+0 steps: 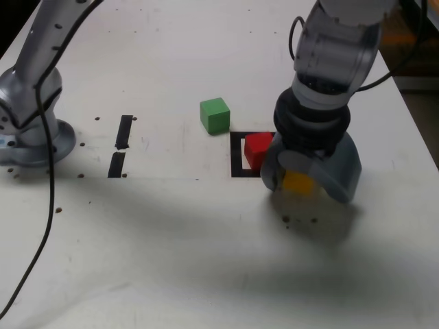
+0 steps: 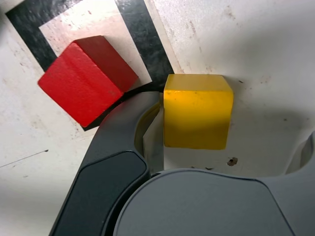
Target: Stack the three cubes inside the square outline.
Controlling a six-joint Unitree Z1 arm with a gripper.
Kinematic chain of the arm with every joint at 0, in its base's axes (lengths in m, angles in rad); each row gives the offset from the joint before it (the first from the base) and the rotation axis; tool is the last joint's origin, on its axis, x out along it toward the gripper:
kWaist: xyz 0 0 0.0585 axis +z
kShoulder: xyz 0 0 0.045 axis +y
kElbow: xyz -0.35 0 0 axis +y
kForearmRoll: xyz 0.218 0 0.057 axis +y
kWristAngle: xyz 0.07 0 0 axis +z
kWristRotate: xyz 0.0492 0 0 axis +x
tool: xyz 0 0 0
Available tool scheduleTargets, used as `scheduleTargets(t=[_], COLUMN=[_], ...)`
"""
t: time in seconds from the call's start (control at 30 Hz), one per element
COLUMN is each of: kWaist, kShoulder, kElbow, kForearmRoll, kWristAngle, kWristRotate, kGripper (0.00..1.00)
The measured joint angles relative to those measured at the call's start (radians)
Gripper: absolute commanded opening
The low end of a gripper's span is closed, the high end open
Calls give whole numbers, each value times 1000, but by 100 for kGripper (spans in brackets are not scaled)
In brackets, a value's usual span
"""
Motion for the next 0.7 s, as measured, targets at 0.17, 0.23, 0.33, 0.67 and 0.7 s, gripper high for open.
scheduleTargets(t=[0.17, 0.23, 0.33, 0.67, 0.7], kWaist=[0, 0, 0, -1, -1], kShoulder=[4, 4, 6, 11, 11], kElbow=[0, 0, 3, -14, -17], kForearmRoll=[-2, 0, 4, -69, -75], kWristAngle=[-12, -20, -34, -29, -28], kWristRotate=[0, 0, -1, -1, 0], kGripper=[84, 76, 61, 20, 19])
